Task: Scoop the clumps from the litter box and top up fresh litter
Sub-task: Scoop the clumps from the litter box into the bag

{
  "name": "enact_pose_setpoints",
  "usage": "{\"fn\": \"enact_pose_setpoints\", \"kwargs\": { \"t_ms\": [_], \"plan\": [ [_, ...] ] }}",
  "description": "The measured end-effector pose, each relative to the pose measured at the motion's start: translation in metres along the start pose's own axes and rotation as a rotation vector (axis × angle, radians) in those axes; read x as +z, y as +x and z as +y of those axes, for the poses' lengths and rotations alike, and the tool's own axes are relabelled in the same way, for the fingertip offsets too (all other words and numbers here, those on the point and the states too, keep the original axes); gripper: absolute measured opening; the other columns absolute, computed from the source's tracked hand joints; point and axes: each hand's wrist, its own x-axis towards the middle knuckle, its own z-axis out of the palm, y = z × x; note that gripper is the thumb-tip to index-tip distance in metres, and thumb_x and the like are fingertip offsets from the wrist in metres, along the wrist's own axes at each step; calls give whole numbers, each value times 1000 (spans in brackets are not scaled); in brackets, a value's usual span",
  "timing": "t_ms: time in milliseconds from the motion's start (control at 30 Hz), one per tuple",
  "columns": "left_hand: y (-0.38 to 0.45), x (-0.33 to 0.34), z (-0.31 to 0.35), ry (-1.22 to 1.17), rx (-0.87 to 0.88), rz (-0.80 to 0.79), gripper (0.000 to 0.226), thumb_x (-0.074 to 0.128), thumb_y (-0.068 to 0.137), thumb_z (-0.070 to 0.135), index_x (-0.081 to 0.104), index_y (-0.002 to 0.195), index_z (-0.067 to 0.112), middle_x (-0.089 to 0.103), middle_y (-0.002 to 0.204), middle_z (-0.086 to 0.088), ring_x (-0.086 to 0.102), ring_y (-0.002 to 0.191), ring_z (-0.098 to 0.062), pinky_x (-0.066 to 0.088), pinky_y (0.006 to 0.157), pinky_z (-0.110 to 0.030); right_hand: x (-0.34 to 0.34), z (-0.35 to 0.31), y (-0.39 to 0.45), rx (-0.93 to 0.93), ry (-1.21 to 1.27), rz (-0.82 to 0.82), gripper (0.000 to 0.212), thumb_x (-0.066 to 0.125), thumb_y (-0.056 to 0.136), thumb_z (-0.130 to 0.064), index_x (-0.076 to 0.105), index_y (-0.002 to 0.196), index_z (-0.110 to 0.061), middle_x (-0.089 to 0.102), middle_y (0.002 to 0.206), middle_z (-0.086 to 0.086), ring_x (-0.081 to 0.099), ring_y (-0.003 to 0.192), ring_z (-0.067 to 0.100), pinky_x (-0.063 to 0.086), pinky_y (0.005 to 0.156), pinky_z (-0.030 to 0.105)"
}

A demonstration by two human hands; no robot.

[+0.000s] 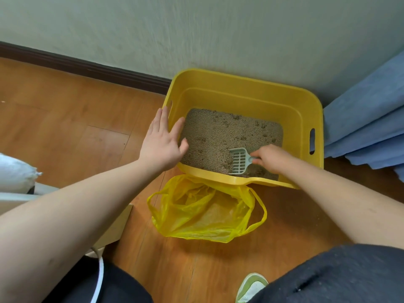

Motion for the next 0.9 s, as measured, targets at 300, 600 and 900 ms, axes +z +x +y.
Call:
{"fn": "enact_pose_setpoints", "kwargs": {
  "t_ms": [300,600,900],
  "plan": [
    [0,5,-1,-48,-11,18,66,34,91,50,30,152,25,4,162,-21,3,150,-34,15,121,-46,11,-43,14,41,255,-54,40,46,100,-34,52,135,-17,65,118,7,60,103,25,48,84,34],
    [1,3,-1,-84,-12,10,62,32,96,49,25,153,26,1,163,-19,0,151,-33,12,121,-45,6,-25,-8,92,482,-1,39,47,100,-32,47,138,-24,68,99,-3,52,65,8,38,56,25],
    [1,3,0,-123,-17,21,60,29,98,47,25,153,26,3,163,-19,1,151,-32,12,121,-46,11,-15,-27,29,867,25,28,46,100,-27,55,127,-23,59,84,-2,47,71,12,42,66,25]
  ]
}}
